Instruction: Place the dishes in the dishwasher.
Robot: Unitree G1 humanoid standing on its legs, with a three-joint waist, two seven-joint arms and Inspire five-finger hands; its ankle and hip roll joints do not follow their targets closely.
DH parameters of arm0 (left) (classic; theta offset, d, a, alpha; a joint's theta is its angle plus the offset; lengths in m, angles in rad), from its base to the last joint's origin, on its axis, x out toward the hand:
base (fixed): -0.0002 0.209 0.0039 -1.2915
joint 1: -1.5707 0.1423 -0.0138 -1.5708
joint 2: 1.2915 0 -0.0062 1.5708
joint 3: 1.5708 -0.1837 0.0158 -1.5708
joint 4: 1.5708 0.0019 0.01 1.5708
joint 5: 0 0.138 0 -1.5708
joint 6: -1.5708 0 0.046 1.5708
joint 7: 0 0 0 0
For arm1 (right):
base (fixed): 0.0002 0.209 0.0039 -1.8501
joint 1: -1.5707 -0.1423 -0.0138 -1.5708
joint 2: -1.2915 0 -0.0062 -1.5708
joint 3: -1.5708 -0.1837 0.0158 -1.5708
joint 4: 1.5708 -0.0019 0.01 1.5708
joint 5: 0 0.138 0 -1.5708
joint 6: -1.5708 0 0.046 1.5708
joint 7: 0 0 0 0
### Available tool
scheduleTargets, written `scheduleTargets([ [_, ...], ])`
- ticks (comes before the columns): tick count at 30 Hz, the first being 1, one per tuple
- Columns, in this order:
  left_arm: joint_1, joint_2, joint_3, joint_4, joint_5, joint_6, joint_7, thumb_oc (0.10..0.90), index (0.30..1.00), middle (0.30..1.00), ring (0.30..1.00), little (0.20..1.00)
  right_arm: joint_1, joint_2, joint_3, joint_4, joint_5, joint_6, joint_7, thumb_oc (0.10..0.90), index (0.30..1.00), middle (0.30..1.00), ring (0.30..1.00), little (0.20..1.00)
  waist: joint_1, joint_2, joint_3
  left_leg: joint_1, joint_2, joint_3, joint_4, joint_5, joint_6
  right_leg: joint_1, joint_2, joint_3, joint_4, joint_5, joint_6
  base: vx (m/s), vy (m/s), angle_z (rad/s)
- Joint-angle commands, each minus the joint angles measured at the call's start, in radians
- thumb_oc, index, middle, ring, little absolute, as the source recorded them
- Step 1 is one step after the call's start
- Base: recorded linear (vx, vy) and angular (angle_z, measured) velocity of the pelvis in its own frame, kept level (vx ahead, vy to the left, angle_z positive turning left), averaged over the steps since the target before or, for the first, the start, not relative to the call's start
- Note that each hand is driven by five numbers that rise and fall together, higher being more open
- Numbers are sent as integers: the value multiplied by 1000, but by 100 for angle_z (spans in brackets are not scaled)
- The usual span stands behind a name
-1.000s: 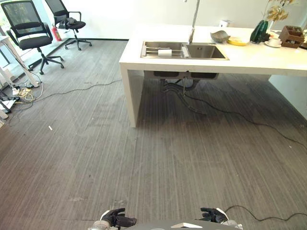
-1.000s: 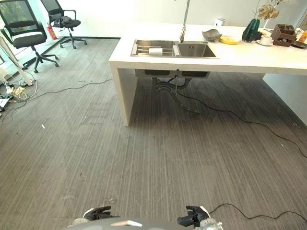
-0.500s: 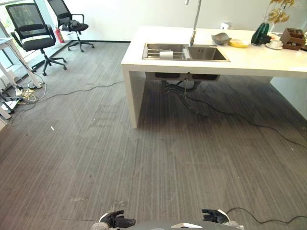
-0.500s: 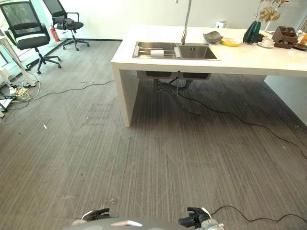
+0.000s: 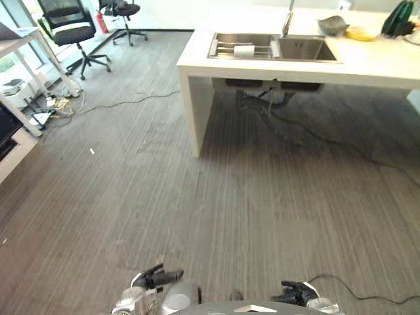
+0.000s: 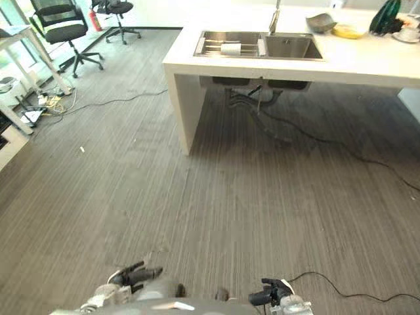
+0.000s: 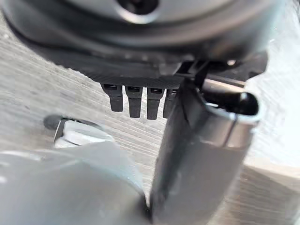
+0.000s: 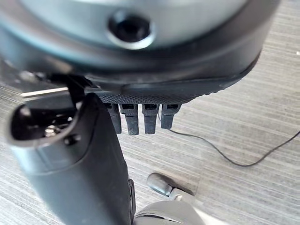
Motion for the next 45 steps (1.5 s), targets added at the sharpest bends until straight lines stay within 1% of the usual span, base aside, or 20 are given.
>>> scheduleTargets([
  [1,115,6,-58,78,50,44,25,800,900,900,900,900,12,-42,12,-19,15,-5,-12,800,900,900,900,900,9,-16,7,-5,18,138,-336,47,92,149,0,19,-34,-93,139,368,18,-11],
  [2,116,6,-59,78,50,44,25,800,900,900,900,900,13,-41,12,-19,15,-5,-12,800,900,900,900,900,11,-19,8,0,15,141,-340,47,93,151,-3,20,-34,-95,140,340,80,-6],
  [4,142,-13,-67,78,61,39,27,800,900,900,900,900,14,-38,21,-16,5,-11,-14,800,900,900,900,900,55,14,-9,-34,42,157,-644,128,86,208,29,65,-34,-151,149,396,112,-11],
  [8,157,-9,-60,86,58,36,28,800,900,900,900,900,12,-35,17,0,10,-17,-14,800,900,900,900,900,77,2,-24,-18,44,169,-730,171,81,272,20,111,-34,-179,148,422,76,-27],
  [10,166,2,-51,81,82,29,39,800,900,900,900,900,21,-16,9,1,9,-15,-15,800,900,900,900,900,76,-13,-73,23,28,175,-749,201,107,287,5,125,-11,-182,162,500,152,-75],
  [14,141,22,-72,45,102,10,70,800,900,900,900,900,16,-1,16,-3,2,-15,-18,800,900,900,900,900,77,-40,-108,60,-14,181,-754,168,147,257,-37,129,97,-117,210,327,148,-51],
  [16,106,38,-87,0,100,-8,95,800,900,900,900,900,17,6,18,-11,1,-18,-21,800,900,900,900,900,65,-57,-123,97,-52,192,-760,133,171,230,-67,135,179,-11,253,297,184,-9],
  [17,58,53,-99,-61,101,-23,120,800,900,900,900,900,8,4,13,-19,1,-21,-23,800,900,900,900,900,62,-48,-136,126,-59,200,-762,99,188,170,-64,150,295,126,305,290,184,-5],
  [18,59,53,-99,-61,101,-23,120,800,900,900,900,900,9,4,12,-19,1,-21,-23,800,900,900,900,900,55,-58,-133,131,-75,196,-761,91,190,176,-76,142,304,111,308,264,179,4],
  [21,-121,101,-100,-162,4,-40,183,800,900,900,900,900,-44,-4,3,-24,20,-18,-34,800,900,900,900,900,15,-16,-133,225,-61,175,-777,33,212,63,-51,109,568,273,357,346,209,40],
  [22,-231,157,-80,-225,-57,-58,224,800,900,900,900,900,-80,-26,-15,-37,45,-20,-38,800,900,900,900,900,-32,17,-98,302,-49,142,-780,1,229,-36,-52,63,766,282,347,384,237,60],
  [23,-232,157,-79,-225,-57,-58,224,800,900,900,900,900,-81,-26,-15,-36,45,-20,-37,800,900,900,900,900,-32,20,-99,300,-47,142,-780,1,229,-37,-49,63,763,284,346,398,193,62],
  [25,-326,237,-49,-334,-40,-117,306,800,900,900,900,900,-77,-40,-41,-69,91,-32,-36,800,900,900,900,900,-90,31,-65,385,-53,93,-780,-50,233,-184,-54,41,866,151,315,476,104,43],
  [28,-366,265,-3,-426,-92,-160,356,800,900,900,900,900,-52,-45,-53,-80,130,-44,-26,800,900,900,900,900,-124,38,-51,434,-56,65,-780,-74,221,-263,-62,16,765,62,282,315,17,10],
  [30,-423,302,30,-517,-149,-195,396,800,900,900,900,900,-33,-65,-49,-84,133,-40,-19,800,900,900,900,900,-159,29,-54,475,-65,36,-780,-112,201,-284,-50,8,513,26,260,468,-98,19],
  [33,-450,321,-9,-686,-40,-203,446,800,900,900,900,900,37,-67,-25,-98,98,-31,-24,800,900,900,900,900,-211,8,-69,524,-72,-20,-780,-165,176,-290,-18,97,172,71,268,487,-142,24],
  [38,-437,331,-39,-823,71,-179,441,800,900,900,900,900,86,-41,-16,-56,70,-10,-19,800,900,900,900,900,-199,4,-121,548,-39,-55,-757,-149,147,-197,-21,96,112,94,228,316,-170,96],
  [40,-422,297,-38,-874,18,-161,411,800,900,900,900,900,72,-41,-20,-52,79,-5,-20,800,900,900,900,900,-191,6,-125,521,-28,-61,-636,-139,124,-153,-21,71,99,79,210,289,-169,17],
  [43,-436,287,-77,-975,6,-149,368,800,900,900,900,900,41,-55,-19,-72,89,-2,-21,800,900,900,900,900,-180,-8,-98,419,-28,-47,-369,-41,57,-91,-31,55,98,50,180,198,-162,9],
  [45,-425,284,-83,-1030,51,-144,367,800,900,900,900,900,5,-70,-7,-98,96,-3,-15,800,900,900,900,900,-159,-21,-76,346,-2,16,-318,-56,69,-32,-47,48,66,27,174,196,-104,16],
])
